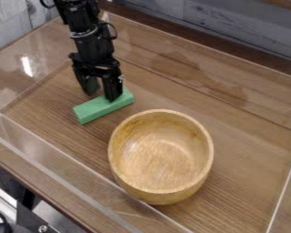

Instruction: Put the green block in the brown bowl

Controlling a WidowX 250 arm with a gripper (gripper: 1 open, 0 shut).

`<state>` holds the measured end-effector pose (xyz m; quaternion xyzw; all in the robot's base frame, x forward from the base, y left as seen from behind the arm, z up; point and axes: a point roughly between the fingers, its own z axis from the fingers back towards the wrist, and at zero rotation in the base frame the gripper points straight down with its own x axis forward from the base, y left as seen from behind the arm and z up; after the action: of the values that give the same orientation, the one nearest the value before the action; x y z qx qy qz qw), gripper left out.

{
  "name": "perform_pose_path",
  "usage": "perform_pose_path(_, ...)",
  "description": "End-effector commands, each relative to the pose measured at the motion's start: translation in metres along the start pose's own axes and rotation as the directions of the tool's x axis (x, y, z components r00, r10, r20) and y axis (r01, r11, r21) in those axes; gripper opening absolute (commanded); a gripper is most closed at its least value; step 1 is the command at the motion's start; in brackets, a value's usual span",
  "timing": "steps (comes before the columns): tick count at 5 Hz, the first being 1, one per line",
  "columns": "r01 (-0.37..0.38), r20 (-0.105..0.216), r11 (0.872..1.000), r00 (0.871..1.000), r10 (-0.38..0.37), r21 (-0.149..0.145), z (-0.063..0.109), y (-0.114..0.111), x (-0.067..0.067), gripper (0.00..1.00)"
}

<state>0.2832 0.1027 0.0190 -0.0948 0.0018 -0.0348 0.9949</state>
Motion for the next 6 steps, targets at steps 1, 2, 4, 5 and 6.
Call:
perform_pose_path(1, 0.012, -0.042, 1.000, 0.999, -0.012, -0.015, -0.0101, -0.0128, 0.0000, 1.00)
perform_pose_path(2, 0.003, -0.052, 1.000, 0.999, -0.004, -0.020, -0.0104, -0.0153, -0.0002, 1.00)
perform_pose_path(4, -0.016, -0.070, 1.000, 0.997, 0.014, -0.025, -0.0097, -0.0188, -0.0011, 1.00)
perform_pose_path(5, -0.026, -0.078, 0.999, 0.997, 0.024, -0.026, -0.0091, -0.0198, -0.0020, 1.00)
perform_pose_path(6, -0.035, -0.083, 0.999, 0.996, 0.032, -0.032, -0.0054, -0.0202, -0.0033, 1.00)
